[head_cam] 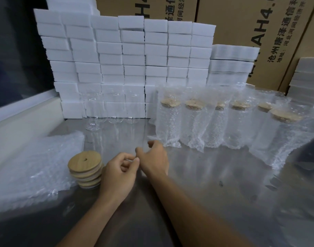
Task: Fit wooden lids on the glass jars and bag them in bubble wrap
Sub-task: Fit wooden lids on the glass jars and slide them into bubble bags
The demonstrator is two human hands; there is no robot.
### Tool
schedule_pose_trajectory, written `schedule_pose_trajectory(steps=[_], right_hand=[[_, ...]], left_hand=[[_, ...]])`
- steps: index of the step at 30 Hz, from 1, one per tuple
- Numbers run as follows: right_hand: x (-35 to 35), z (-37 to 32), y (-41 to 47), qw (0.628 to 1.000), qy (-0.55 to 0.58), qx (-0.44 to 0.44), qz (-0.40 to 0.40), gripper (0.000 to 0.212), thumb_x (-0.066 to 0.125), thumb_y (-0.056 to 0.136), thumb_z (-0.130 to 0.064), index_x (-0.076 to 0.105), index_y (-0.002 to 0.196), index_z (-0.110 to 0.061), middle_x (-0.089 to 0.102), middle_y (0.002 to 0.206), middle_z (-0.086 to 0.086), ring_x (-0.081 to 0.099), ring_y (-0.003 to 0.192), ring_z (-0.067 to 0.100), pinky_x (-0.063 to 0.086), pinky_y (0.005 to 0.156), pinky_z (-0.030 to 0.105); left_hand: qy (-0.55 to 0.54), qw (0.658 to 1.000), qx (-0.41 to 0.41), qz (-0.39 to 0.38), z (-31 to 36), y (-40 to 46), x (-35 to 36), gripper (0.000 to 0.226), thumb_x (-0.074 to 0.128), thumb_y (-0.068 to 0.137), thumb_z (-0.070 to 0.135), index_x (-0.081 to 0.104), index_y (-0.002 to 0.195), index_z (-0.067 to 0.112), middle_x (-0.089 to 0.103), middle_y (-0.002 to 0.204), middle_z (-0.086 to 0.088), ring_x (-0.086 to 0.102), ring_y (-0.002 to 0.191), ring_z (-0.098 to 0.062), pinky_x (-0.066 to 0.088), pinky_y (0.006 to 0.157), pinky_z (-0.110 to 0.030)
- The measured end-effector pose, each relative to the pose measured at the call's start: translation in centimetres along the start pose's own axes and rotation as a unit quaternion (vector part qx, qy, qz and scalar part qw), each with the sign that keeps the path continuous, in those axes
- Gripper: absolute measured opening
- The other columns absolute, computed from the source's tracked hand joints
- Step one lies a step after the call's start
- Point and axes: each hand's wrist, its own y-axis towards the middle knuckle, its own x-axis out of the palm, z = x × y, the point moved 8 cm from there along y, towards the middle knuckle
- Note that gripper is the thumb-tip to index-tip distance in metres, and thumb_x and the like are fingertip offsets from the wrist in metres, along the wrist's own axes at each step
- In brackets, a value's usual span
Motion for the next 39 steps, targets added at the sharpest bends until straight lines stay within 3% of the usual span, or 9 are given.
schedule_pose_trajectory(steps=[6,9,18,23,27,30,33,35,39], right_hand=[[3.5,-1.8,5.3,0.999,0.034,-0.036,-0.015,0.067,0.07,0.086,-0.04,0.046,0.143,-0.014,0.055,0.143,0.005,0.051,0.132,0.024,0.043,0.107,0.04],[4.7,-2.4,8.9,0.998,0.041,-0.049,0.001,0.076,0.075,0.084,-0.04,0.043,0.145,-0.01,0.054,0.143,0.011,0.051,0.133,0.03,0.043,0.107,0.04],[9.3,-3.4,18.7,0.995,0.07,-0.075,0.006,0.101,0.081,0.076,-0.053,0.031,0.151,-0.01,0.047,0.15,0.01,0.048,0.135,0.028,0.042,0.105,0.04],[11.0,-3.8,21.5,0.995,0.053,-0.086,-0.002,0.097,0.08,0.074,-0.057,0.036,0.148,-0.013,0.052,0.145,0.005,0.052,0.131,0.026,0.041,0.095,0.036],[11.3,-3.9,22.0,0.995,0.044,-0.09,-0.007,0.096,0.079,0.075,-0.058,0.035,0.148,-0.013,0.052,0.144,0.004,0.054,0.128,0.025,0.039,0.091,0.034],[10.9,-3.8,21.2,0.995,0.046,-0.093,-0.011,0.096,0.079,0.075,-0.058,0.035,0.148,-0.014,0.051,0.146,0.004,0.053,0.129,0.025,0.044,0.098,0.038],[10.2,-3.5,19.3,0.994,0.051,-0.097,-0.023,0.095,0.079,0.076,-0.057,0.034,0.148,-0.014,0.05,0.147,0.003,0.051,0.132,0.024,0.042,0.099,0.037],[9.4,-3.3,17.6,0.993,0.053,-0.1,-0.032,0.094,0.079,0.076,-0.057,0.034,0.148,-0.016,0.05,0.146,0.003,0.05,0.132,0.023,0.041,0.101,0.036],[7.5,-2.8,13.2,0.991,0.053,-0.115,-0.048,0.093,0.081,0.076,-0.056,0.036,0.147,-0.016,0.052,0.143,0.002,0.053,0.128,0.023,0.043,0.108,0.041]], left_hand=[[0.027,1.0,0.011,0.003,0.1,-0.1,0.2,0.02,0.066,0.087,0.012,0.062,0.073,0.024,0.063,0.06,0.009,0.056,0.051,-0.004,0.045,0.055,-0.023],[0.054,0.998,0.008,-0.013,0.0,0.0,0.7,0.019,0.066,0.087,0.013,0.062,0.07,0.021,0.061,0.058,0.002,0.056,0.051,-0.01,0.05,0.057,-0.035],[0.104,0.993,0.057,-0.022,0.8,-0.2,0.9,0.019,0.067,0.081,0.015,0.058,0.066,0.022,0.059,0.056,0.014,0.056,0.052,-0.006,0.043,0.049,-0.022],[0.098,0.993,0.057,-0.023,0.5,-0.1,1.1,0.017,0.066,0.079,0.018,0.056,0.066,0.024,0.056,0.051,0.016,0.051,0.046,-0.003,0.038,0.046,-0.019],[0.089,0.994,0.058,-0.025,0.7,0.0,1.1,0.003,0.058,0.074,0.028,0.056,0.073,0.026,0.056,0.051,0.016,0.05,0.045,-0.004,0.04,0.047,-0.022],[0.097,0.993,0.061,-0.026,0.6,0.0,1.0,0.014,0.065,0.079,0.02,0.057,0.068,0.024,0.057,0.051,0.014,0.053,0.048,-0.004,0.038,0.046,-0.017],[0.103,0.993,0.057,-0.028,0.5,0.1,1.0,0.018,0.066,0.081,0.015,0.058,0.066,0.022,0.057,0.052,0.01,0.054,0.049,-0.008,0.041,0.047,-0.021],[0.111,0.992,0.057,-0.032,0.5,0.0,1.0,0.017,0.064,0.082,0.015,0.059,0.067,0.021,0.058,0.053,0.009,0.055,0.05,-0.01,0.047,0.051,-0.033],[0.118,0.991,0.057,-0.038,0.9,-0.1,0.9,0.019,0.065,0.082,0.015,0.059,0.066,0.022,0.059,0.055,0.011,0.055,0.051,-0.008,0.047,0.051,-0.03]])
